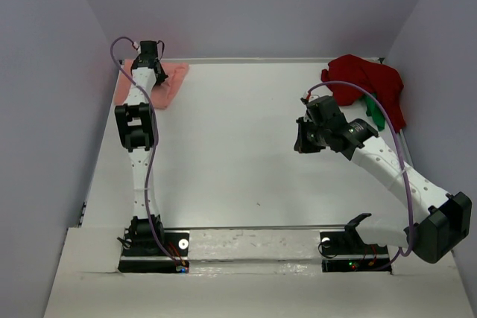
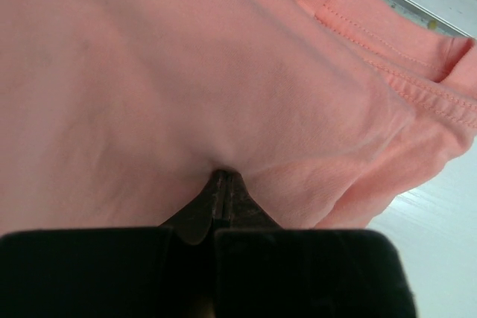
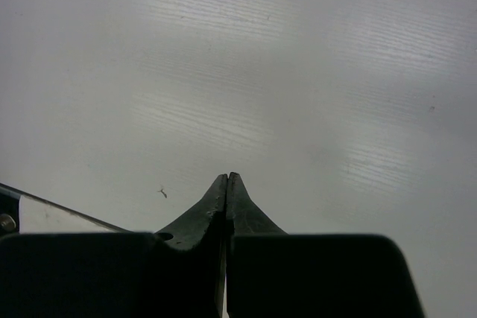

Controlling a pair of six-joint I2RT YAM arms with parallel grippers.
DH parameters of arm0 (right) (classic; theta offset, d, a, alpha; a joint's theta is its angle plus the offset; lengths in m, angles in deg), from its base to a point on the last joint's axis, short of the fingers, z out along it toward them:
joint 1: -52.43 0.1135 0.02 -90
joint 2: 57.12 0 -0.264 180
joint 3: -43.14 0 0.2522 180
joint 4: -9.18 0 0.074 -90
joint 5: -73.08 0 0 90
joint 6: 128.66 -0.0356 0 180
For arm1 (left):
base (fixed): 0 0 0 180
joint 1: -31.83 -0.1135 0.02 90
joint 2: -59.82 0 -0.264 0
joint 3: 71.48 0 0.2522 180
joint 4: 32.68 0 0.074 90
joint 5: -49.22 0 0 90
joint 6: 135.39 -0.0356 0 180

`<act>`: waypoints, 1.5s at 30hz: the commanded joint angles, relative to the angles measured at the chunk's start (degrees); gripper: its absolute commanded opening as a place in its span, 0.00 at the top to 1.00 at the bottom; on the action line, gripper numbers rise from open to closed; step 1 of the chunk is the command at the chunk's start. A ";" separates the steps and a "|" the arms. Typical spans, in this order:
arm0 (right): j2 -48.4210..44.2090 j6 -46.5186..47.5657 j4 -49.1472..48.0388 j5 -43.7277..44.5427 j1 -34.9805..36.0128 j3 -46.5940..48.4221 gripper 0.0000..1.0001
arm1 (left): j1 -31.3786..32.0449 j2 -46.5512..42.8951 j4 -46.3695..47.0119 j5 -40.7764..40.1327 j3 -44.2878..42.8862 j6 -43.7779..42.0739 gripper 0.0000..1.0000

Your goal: Fold and stack the t-shirts

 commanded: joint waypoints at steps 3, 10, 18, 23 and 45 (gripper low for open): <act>-1.71 0.22 -0.30 0.75 0.33 0.09 1.00 | -2.14 0.81 -0.98 0.05 -3.01 -0.08 1.00; -1.09 0.05 -0.39 0.23 0.33 -0.18 1.00 | -2.23 1.68 1.39 3.31 -3.45 -0.43 1.00; -0.04 -0.92 -2.50 -1.62 0.86 -1.23 1.00 | 2.15 -2.87 6.13 6.04 2.86 -2.62 1.00; -0.21 -1.27 -2.41 -1.62 2.00 -1.06 1.00 | 6.82 -9.63 9.91 5.95 5.42 -5.69 1.00; -3.73 -3.03 0.49 0.93 3.06 0.00 1.00 | 9.02 -6.40 6.23 10.17 1.73 -9.13 1.00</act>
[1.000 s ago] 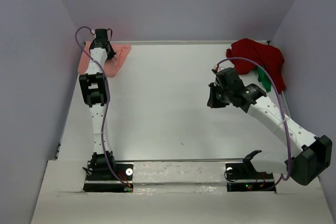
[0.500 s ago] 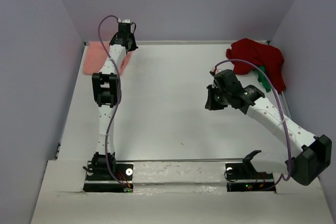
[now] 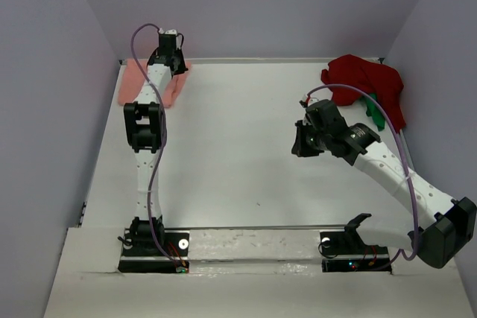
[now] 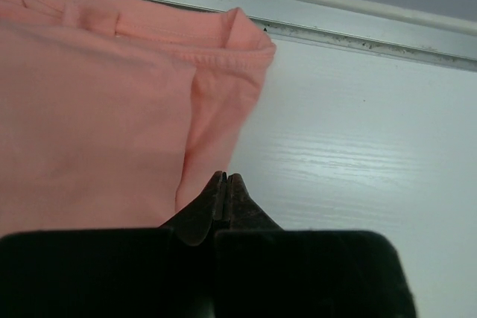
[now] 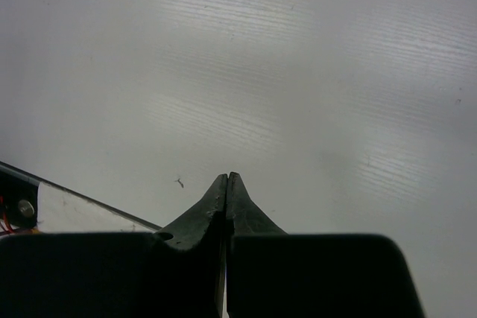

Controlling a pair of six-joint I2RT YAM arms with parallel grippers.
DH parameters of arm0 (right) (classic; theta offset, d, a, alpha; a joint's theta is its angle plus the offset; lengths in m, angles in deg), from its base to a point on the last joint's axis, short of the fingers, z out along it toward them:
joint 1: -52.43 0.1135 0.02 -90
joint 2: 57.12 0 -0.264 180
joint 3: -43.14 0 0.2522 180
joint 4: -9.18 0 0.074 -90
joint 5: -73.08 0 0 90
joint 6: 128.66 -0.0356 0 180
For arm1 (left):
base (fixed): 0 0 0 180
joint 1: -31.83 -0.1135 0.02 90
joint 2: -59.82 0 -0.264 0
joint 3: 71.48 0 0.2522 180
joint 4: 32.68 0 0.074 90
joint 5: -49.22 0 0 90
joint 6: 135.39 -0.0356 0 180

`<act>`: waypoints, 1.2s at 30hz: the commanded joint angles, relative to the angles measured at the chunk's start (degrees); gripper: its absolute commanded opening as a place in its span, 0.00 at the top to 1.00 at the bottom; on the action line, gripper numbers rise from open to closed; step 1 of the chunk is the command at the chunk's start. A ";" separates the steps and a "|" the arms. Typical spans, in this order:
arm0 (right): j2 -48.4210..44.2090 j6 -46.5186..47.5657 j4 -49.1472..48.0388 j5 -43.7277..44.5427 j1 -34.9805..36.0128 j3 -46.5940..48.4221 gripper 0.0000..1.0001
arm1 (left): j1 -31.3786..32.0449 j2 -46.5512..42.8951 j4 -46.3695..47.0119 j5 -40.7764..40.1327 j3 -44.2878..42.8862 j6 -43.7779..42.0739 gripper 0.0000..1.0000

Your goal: Fold and stack the t-shirts

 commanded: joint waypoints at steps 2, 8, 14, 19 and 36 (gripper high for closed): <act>-0.95 -0.71 0.40 1.19 1.09 1.00 1.00 | 2.20 0.66 -0.59 4.23 -2.81 -3.17 1.00; -0.51 -0.71 0.49 1.71 1.09 1.88 1.00 | 2.73 3.20 -1.38 5.64 -3.86 -3.61 1.00; -1.04 -0.80 1.37 3.21 1.62 2.76 1.00 | 2.82 6.19 -3.22 2.56 -6.06 -3.96 1.00; -0.95 -0.97 1.81 3.30 1.62 3.11 1.00 | 2.64 7.51 -3.40 0.19 -6.94 -3.87 1.00; -2.44 -2.29 3.56 4.09 2.15 4.61 1.00 | 0.27 9.54 -4.54 1.50 -10.10 2.10 1.00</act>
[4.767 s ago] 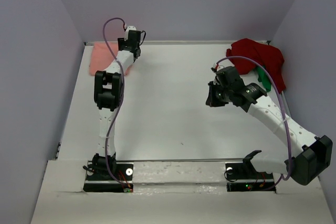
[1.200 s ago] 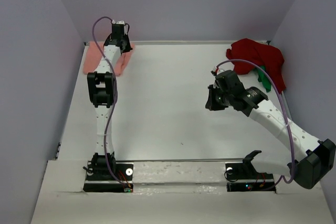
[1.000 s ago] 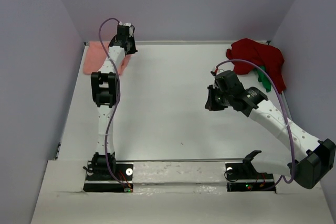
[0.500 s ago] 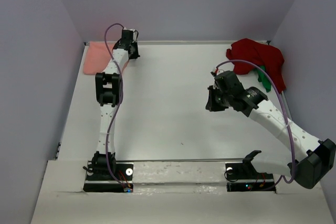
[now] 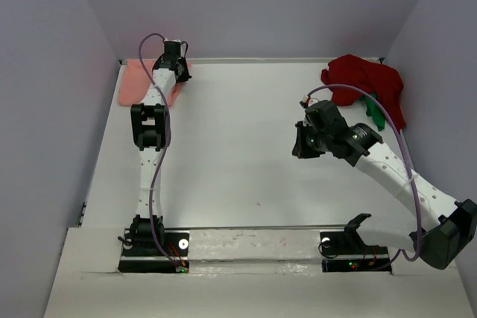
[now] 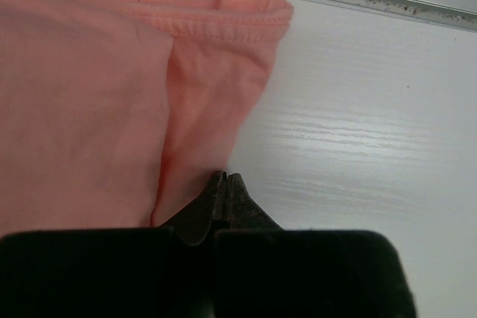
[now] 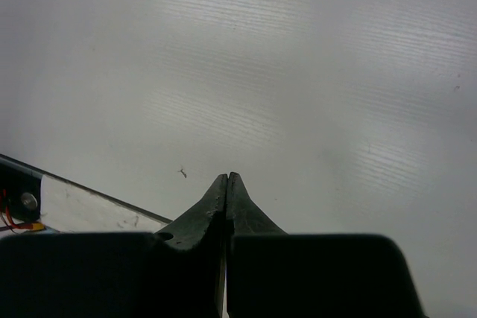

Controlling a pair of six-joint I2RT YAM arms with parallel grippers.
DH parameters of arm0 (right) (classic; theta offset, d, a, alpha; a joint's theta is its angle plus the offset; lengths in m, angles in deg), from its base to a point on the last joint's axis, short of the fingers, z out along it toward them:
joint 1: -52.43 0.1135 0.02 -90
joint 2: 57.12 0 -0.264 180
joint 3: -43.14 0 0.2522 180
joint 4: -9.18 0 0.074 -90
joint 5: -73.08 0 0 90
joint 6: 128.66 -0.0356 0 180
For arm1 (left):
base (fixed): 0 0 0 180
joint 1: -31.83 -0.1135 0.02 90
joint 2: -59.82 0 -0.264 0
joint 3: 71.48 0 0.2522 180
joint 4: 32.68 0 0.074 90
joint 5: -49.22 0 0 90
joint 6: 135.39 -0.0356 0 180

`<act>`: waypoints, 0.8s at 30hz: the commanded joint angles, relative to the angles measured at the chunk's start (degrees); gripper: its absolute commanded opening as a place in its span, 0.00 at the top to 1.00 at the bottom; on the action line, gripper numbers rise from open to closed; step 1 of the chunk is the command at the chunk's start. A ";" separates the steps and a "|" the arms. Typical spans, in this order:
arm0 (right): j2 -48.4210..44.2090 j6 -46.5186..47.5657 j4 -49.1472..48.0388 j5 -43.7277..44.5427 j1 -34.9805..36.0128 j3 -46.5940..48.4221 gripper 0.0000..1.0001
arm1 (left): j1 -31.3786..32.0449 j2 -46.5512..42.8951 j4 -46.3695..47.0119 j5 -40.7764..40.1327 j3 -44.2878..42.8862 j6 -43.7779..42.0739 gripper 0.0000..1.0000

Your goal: Fold and stack the t-shirts

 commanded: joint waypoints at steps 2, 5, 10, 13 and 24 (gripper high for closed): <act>-2.05 -1.09 0.55 0.88 1.10 3.12 1.00 | -0.54 0.58 -0.72 0.83 -2.87 1.84 1.00; -2.23 -1.36 0.72 1.05 1.10 3.21 1.00 | -0.98 0.75 -0.54 0.83 -3.13 2.63 1.00; -1.96 -1.79 1.16 1.58 1.63 3.38 1.00 | -2.47 2.33 -0.98 3.20 -4.80 5.09 1.00; -1.96 -1.97 1.34 1.84 2.15 3.30 1.00 | -3.52 2.60 -0.20 6.18 -4.63 6.85 1.00; -0.56 -2.32 2.48 2.72 2.68 3.91 1.00 | -6.60 2.25 2.80 9.71 -4.54 8.88 1.00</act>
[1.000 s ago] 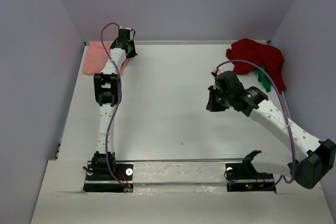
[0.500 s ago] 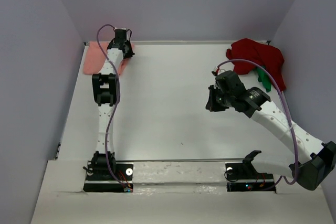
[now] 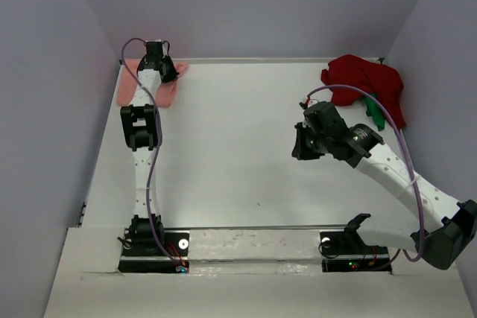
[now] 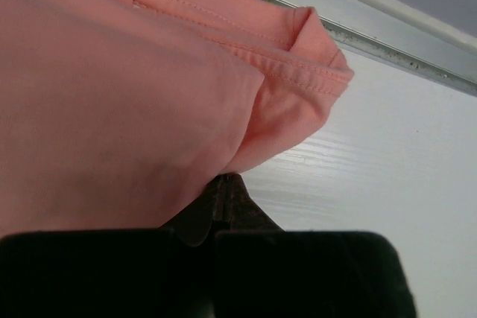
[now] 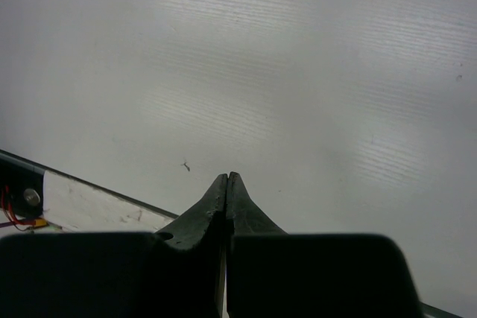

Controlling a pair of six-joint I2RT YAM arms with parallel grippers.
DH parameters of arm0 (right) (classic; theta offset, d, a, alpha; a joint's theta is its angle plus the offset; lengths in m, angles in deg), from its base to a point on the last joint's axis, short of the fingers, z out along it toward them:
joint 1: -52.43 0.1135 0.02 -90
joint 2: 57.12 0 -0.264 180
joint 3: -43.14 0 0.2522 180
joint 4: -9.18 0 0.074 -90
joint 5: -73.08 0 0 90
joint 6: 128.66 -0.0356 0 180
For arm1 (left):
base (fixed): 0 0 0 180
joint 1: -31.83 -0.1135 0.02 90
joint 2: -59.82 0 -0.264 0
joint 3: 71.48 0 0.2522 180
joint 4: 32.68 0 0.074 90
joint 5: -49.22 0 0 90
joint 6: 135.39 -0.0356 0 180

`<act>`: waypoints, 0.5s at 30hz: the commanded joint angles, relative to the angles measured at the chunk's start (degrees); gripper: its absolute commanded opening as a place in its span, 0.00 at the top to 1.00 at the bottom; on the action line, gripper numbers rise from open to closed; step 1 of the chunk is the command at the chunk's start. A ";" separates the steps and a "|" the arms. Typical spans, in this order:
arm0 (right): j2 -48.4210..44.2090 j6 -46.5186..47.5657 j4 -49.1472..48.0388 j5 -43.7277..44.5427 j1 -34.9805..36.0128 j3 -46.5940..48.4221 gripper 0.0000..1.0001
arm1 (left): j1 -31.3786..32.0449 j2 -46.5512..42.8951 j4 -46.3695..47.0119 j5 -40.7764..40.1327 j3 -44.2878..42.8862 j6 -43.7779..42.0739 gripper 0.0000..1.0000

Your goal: Fold and stack the t-shirts

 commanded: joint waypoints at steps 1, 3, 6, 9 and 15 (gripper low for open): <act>0.12 -0.60 0.43 1.21 0.58 2.67 1.00 | -0.75 0.17 1.84 1.32 -1.94 0.88 1.00; 0.30 -0.60 0.43 1.13 0.58 2.84 1.00 | -0.92 0.08 1.75 1.76 -2.03 0.44 1.00; 0.73 -0.51 0.43 1.13 1.19 3.02 1.00 | -0.84 -0.53 2.10 1.66 -0.89 -0.17 1.00; 0.82 -0.77 -0.09 1.13 1.72 2.84 1.00 | -0.57 -3.68 4.38 4.39 2.52 -0.70 1.00; 1.44 -1.47 -1.24 1.13 2.86 1.79 1.00 | 3.71 -9.14 9.22 7.56 6.33 -4.04 0.78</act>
